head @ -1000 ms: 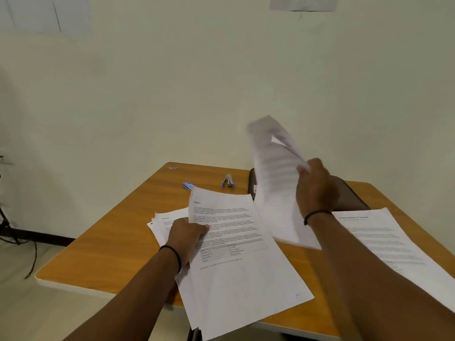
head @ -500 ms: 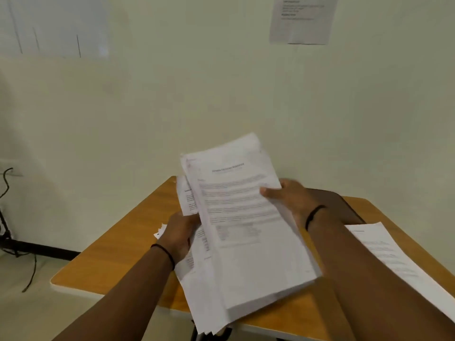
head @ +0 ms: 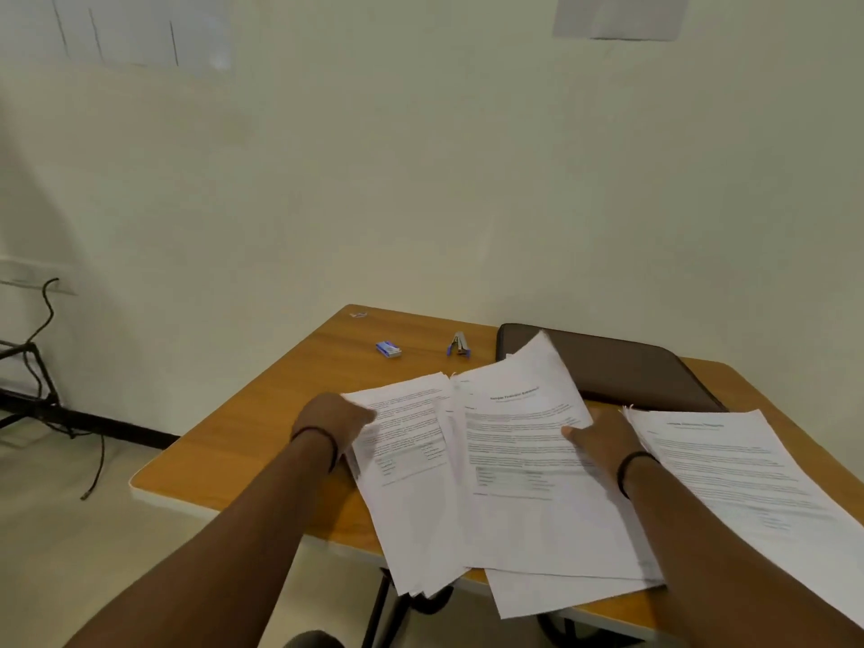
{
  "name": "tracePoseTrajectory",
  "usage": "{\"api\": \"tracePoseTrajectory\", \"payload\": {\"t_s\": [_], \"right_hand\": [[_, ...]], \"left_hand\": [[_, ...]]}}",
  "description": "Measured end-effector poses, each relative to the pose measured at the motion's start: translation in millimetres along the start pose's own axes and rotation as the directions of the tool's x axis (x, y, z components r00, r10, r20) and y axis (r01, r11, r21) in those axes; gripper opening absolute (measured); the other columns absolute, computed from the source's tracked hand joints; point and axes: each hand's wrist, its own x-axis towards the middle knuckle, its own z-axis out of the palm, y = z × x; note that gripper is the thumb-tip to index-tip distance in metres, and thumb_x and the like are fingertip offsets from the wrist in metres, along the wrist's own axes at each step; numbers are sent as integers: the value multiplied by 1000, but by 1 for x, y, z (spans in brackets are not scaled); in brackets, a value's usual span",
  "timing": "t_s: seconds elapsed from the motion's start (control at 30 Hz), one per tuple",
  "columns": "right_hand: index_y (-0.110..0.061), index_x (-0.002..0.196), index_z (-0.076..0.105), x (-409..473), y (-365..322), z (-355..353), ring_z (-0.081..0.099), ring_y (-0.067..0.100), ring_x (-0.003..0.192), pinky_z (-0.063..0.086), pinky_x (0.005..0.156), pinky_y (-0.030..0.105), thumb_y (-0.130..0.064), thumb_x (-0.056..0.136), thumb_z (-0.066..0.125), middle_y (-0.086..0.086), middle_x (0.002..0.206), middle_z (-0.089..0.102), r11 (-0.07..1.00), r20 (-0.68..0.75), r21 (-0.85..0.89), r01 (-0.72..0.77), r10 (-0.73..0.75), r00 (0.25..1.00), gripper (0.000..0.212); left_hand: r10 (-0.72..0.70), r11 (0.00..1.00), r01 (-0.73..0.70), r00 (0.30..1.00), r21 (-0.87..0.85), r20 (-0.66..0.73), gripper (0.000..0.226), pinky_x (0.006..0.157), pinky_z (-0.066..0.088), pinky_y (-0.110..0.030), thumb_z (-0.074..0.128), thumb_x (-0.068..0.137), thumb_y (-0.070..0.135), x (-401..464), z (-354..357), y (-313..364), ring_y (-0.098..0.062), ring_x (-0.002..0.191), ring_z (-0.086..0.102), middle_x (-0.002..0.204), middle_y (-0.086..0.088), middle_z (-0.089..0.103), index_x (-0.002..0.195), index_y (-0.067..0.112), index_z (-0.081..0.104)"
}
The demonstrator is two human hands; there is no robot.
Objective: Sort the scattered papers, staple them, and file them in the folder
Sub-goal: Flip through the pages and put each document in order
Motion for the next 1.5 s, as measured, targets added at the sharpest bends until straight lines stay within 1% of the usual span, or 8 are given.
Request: {"api": "tracePoseTrajectory", "payload": {"t_s": [0.13,0.27,0.5,0.73,0.93,1.13,1.33,1.5], "right_hand": [[-5,113,66,-2,-4,15,66,27,93,49,79,32,-23,90,71,10,105,70,1000,37,28,4,-6,999,30],[-7,112,68,-7,-11,11,65,21,82,46,66,28,-17,91,67,10,102,71,999,-10,13,33,-33,999,23],[-12,131,47,-31,-38,17,52,35,118,45,93,44,-25,89,63,16,128,56,766,-364,-637,-84,-202,909,46],[-17,113,60,-92,-139,97,59,16,96,47,75,29,-38,100,52,-7,106,61,824,-148,-39,566,-565,812,26],[-13,90,58,-85,-199,85,60,11,71,45,59,22,-42,82,78,-9,83,65,723,-76,588,362,-396,915,36],[-12,73,66,-71,-197,79,61,3,58,45,51,14,-16,86,76,-4,72,69,755,-62,471,456,-487,871,17],[-13,84,68,-53,-149,93,60,14,72,38,56,21,-21,90,72,-1,83,70,882,-24,141,449,-451,892,10],[-9,83,59,-39,-130,111,53,17,66,35,54,27,-28,82,79,1,76,63,918,-161,162,362,-337,928,27]], "left_hand": [[-49,846,196,955,-496,293,32,75,56,-43,71,86,-5,-10,13,-2,-35,93,67,115,-19,69,117,-3,65],[15,730,98,987,-676,160,29,76,55,-45,65,86,-13,-11,21,-14,-39,90,67,109,-21,69,115,-8,65],[242,650,-176,970,-739,-18,20,80,58,-41,63,91,-1,-11,-23,4,-32,93,71,106,-11,73,110,6,68],[446,597,-391,888,-700,-116,32,89,57,-39,67,91,7,-14,-68,12,-25,103,72,114,-5,74,123,11,67],[549,489,-308,836,-816,13,40,86,59,-41,59,91,8,-9,-124,15,-36,111,67,123,-15,69,131,8,60],[419,429,-75,900,-900,125,35,90,56,-44,53,100,22,11,-120,-4,-31,113,67,125,-13,69,132,11,60],[328,395,119,908,-911,261,35,98,50,-52,53,101,17,23,-62,-34,-36,116,65,126,-16,68,133,5,59],[343,326,161,898,-931,275,34,91,57,-48,54,98,13,31,-43,-48,-34,113,67,126,-17,68,132,6,59]]}}
